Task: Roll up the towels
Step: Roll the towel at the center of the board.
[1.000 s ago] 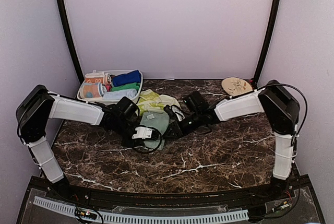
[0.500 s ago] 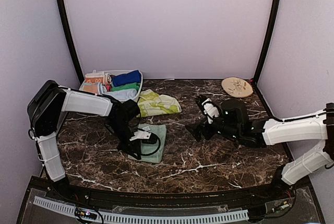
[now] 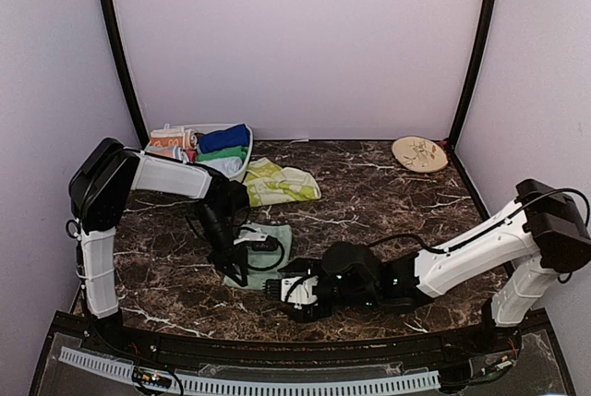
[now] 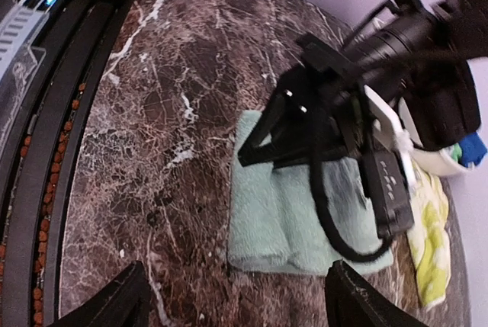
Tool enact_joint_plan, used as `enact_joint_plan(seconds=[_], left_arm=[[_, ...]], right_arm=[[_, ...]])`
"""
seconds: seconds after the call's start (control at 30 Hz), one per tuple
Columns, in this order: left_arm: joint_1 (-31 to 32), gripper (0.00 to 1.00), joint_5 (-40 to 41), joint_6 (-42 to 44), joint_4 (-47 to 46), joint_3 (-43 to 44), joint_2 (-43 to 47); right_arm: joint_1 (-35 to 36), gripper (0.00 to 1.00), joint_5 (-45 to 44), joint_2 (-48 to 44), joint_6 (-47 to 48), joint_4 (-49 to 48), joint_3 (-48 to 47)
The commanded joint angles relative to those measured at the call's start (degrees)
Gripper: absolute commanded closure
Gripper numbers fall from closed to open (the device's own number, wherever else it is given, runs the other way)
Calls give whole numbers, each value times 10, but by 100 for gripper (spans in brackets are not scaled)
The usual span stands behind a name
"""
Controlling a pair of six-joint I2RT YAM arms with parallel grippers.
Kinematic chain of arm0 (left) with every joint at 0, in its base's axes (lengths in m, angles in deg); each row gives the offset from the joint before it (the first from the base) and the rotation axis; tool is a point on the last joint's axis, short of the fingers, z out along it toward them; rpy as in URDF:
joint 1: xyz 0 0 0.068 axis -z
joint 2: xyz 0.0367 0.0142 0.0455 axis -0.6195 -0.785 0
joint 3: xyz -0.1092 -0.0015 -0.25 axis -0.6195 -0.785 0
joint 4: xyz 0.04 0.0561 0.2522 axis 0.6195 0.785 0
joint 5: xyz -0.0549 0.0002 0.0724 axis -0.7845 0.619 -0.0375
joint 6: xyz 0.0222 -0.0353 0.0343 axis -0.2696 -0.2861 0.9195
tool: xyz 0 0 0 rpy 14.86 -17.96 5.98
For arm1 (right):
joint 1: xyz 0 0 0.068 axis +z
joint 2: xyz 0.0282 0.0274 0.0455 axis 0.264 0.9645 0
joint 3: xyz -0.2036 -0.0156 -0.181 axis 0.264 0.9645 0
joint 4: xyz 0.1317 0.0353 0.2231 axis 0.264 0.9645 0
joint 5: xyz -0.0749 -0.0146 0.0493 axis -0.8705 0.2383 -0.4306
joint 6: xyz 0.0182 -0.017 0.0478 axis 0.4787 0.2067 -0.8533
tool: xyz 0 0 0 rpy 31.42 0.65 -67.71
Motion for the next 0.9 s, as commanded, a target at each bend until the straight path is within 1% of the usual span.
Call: enact_joint_plan(seconds=[0.0, 0.1, 0.2, 0.3, 0.33, 0.37, 0.4, 0.43, 0.47, 0.5, 0.57, 0.63, 0.67, 0.77, 0.8, 0.87], left_arm=[[-5, 90, -5, 8, 45, 19, -23], [-5, 90, -8, 9, 46, 23, -29], [-5, 90, -10, 8, 50, 31, -36], [-21, 90, -13, 9, 54, 35, -41], [-22, 90, -13, 9, 56, 35, -42], [-23, 90, -15, 10, 57, 35, -43], [-23, 89, -15, 10, 56, 36, -43], [-25, 88, -14, 10, 54, 34, -43], [-26, 86, -12, 6, 49, 33, -41], [-28, 81, -9, 0, 42, 29, -39], [-35, 74, -12, -8, 18, 16, -21], [-44, 65, -15, -14, -6, -3, 3], [-47, 63, -24, -14, -16, -13, 14], [-52, 63, -30, -8, -29, -36, 29], [-52, 62, -25, -13, -37, -41, 30], [-58, 60, -11, -25, -56, -46, 35]], right_arm=[[9, 26, -26, 83, 100, -40, -59], [9, 31, -27, 137, 136, -43, -102], [6, 36, -27, 176, 153, -39, -136], [-4, 48, -29, 202, 154, -31, -158], [-9, 53, -29, 209, 148, -25, -166], [-13, 61, -28, 218, 139, -16, -178], [-18, 71, -24, 225, 130, 2, -191], [-23, 84, -15, 232, 111, 25, -209], [-28, 93, -3, 237, 94, 50, -224], [-34, 100, 13, 240, 77, 75, -238], [-42, 100, 35, 241, 45, 102, -245], [-47, 100, 37, 240, 22, 107, -240], [-50, 100, 35, 237, 12, 108, -235], [-61, 98, 45, 231, -21, 112, -225], [-67, 100, 58, 230, -36, 118, -226], [-85, 100, 101, 232, -78, 138, -237]])
